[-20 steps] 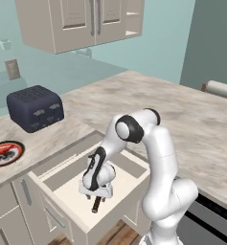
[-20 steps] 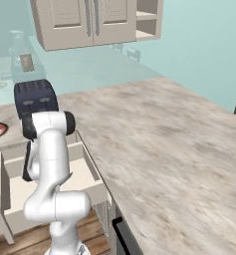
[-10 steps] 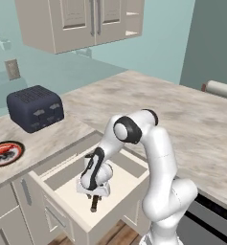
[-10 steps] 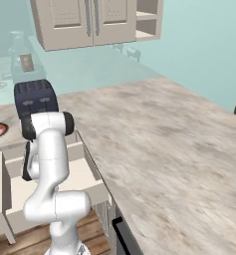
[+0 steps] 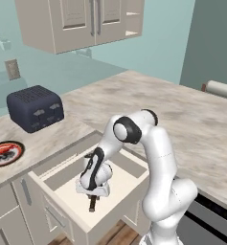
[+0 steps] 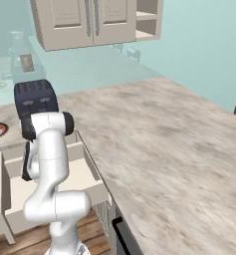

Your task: Pick up the knife from the drawer and place it on the cutting board. Then place the meat from the plate to the cutting board.

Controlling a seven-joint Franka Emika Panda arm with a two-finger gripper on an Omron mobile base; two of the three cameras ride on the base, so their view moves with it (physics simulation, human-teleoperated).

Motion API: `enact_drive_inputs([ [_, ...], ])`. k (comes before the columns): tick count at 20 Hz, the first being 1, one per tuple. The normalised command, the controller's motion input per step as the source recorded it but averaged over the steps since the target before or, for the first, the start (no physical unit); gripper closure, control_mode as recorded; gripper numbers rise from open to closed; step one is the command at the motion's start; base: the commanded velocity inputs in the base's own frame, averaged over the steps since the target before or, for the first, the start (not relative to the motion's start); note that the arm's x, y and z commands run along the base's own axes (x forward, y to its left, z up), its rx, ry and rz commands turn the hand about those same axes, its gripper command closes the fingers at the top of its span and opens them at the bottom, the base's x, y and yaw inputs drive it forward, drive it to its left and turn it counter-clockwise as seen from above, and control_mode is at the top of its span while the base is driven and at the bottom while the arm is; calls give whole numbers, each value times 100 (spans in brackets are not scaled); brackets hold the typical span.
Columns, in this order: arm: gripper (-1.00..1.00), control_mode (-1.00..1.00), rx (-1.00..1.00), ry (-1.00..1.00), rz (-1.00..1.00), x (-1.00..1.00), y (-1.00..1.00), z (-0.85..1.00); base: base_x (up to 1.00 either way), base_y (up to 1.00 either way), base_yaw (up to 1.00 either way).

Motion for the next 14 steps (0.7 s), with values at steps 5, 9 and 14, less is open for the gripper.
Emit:
enact_drive_inputs([
  [5, 100, -100, -8, 23, -18, -2, 1, 57, 0, 0, 0],
  [9, 100, -100, -9, 5, -5, -9, 1, 85, 0, 0, 0],
  [14, 100, -100, -27, -9, -2, -31, 13, 100, 0, 0, 0],
])
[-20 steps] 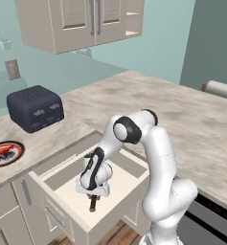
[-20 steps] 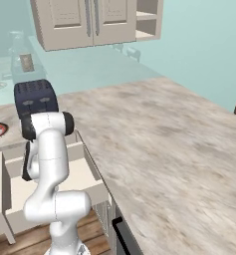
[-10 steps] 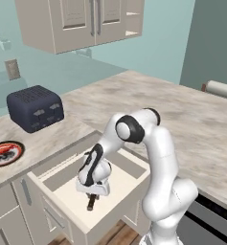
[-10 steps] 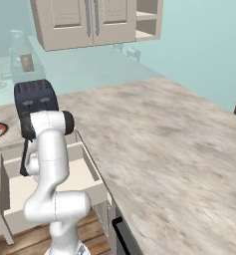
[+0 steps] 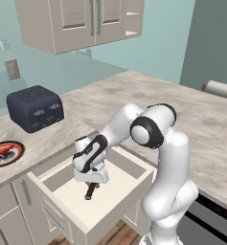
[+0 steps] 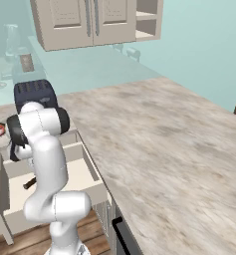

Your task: Pick up the knife from the drawer and place it on the cutting board. Then place the meat from the plate to the cutting board.

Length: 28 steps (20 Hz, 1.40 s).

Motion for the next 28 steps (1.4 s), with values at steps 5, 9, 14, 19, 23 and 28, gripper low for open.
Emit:
enact_drive_inputs([
  [5, 100, -100, -22, -15, 4, -37, 2, 100, 0, 0, 0],
  [9, 100, -100, -14, -15, 2, -48, -8, 100, 0, 0, 0],
  [14, 100, -100, -10, -8, -3, -33, 0, 100, 0, 0, 0],
  [19, 100, -100, 5, 2, -10, -35, -10, 74, 0, 0, 0],
  [23, 100, -100, 20, 0, -6, -53, -37, 26, 0, 0, 0],
  [28, 100, -100, 21, -1, -2, -46, -15, 11, 0, 0, 0],
])
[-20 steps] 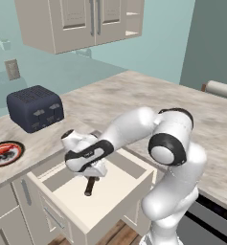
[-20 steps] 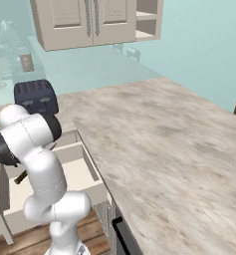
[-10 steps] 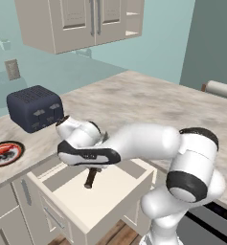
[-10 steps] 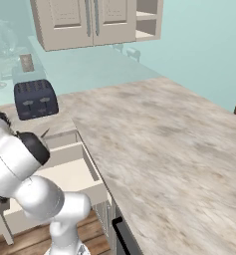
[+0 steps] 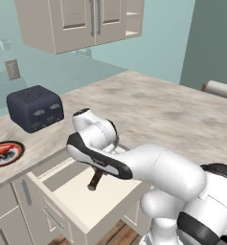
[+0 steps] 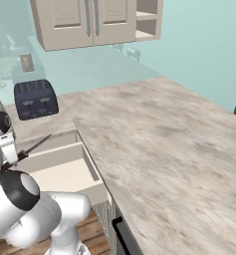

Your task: Pick up the knife from the drawer and place it on the cutting board. Then place the meat from the plate to the cutting board.

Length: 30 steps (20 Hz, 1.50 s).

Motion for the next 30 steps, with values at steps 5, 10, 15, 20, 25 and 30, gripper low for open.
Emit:
enact_drive_inputs([
  [5, 100, -100, -1, -15, 0, -30, 23, 1, 0, 0, 0],
  [10, 100, -100, -15, -14, 0, 0, 35, 12, 0, 0, 0],
  [15, 100, -100, -12, -6, -1, 0, 34, 15, 0, 0, 0],
  [20, 100, -100, -8, 0, -3, 0, 28, 1, 0, 0, 0],
  [25, 100, -100, -7, 0, -2, 0, 24, 0, 0, 0, 0],
  [30, 100, -100, -4, 0, -1, 0, 22, -1, 0, 0, 0],
])
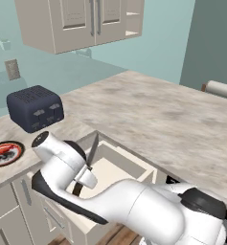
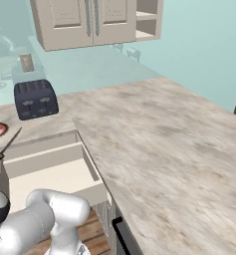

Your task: Pick up the knife from the drawer and place it on the cutting board. Then place the meat from the plate to the cutting board.

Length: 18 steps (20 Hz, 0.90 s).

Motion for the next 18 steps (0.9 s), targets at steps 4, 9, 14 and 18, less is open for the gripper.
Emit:
enact_drive_inputs([
  [4, 100, -100, -2, -2, 0, -6, 14, 0, 0, 0, 0],
  [9, 100, -100, 8, 8, 0, 0, -60, 24, 0, 0, 0],
  [14, 100, -100, 15, 6, 0, 15, -99, 11, 0, 0, 0],
  [18, 100, -100, 26, 1, 5, 1, -100, 5, 0, 0, 0],
])
